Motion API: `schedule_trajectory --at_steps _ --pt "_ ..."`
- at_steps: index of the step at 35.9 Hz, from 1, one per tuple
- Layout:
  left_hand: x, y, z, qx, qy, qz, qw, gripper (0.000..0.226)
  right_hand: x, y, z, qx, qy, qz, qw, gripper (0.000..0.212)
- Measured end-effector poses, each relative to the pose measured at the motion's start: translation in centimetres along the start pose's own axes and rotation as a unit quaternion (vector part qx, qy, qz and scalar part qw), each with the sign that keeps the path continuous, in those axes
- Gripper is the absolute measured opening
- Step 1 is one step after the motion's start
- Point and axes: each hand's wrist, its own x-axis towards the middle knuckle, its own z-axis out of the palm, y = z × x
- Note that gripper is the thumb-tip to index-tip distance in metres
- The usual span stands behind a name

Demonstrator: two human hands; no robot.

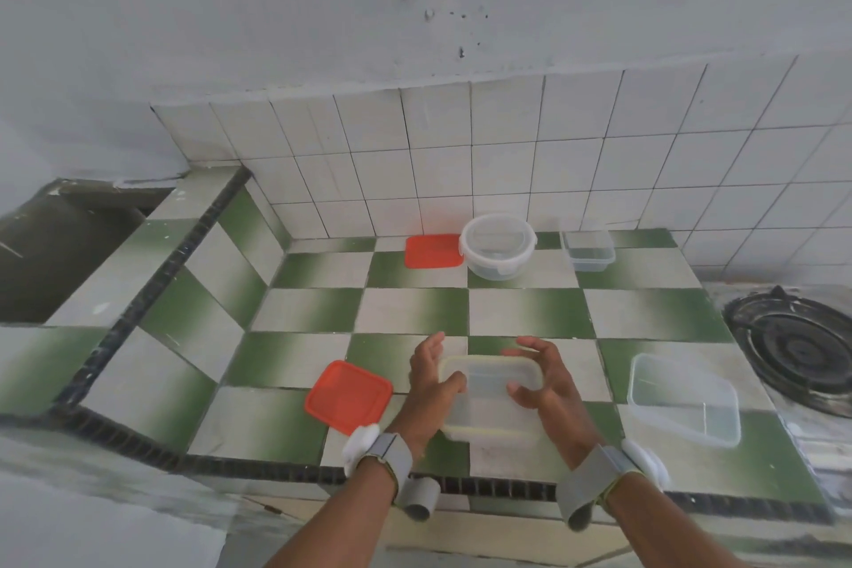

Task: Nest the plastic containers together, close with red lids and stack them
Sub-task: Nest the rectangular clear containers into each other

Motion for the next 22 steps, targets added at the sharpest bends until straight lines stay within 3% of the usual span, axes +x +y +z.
schedule_trajectory --at_steps 2,5,9,14,22 --pt "1.0 -0.4 -0.8 0.066 0.019 0.009 0.998 0.062 0.6 0.0 0.0 -0.094 0.020 -0.010 0.995 0.051" --pt "1.5 -0.7 -1.3 0.057 0.066 0.007 0.996 0.049 1.3 -0.8 -0.2 -0.250 0.098 0.015 0.963 0.048" --pt "2.6 1.2 -0.7 0.038 0.128 0.003 0.991 0.031 3.3 -3.0 -0.4 -0.295 0.152 0.062 0.941 0.049" --pt "6.0 4.1 -0.2 0.052 0.155 0.013 0.986 0.050 6.8 -4.7 -0.9 -0.344 0.152 0.083 0.923 0.047" --pt "10.1 5.4 -0.3 0.038 0.136 0.001 0.990 0.045 10.0 -5.5 -1.1 -0.339 0.168 0.117 0.918 0.053"
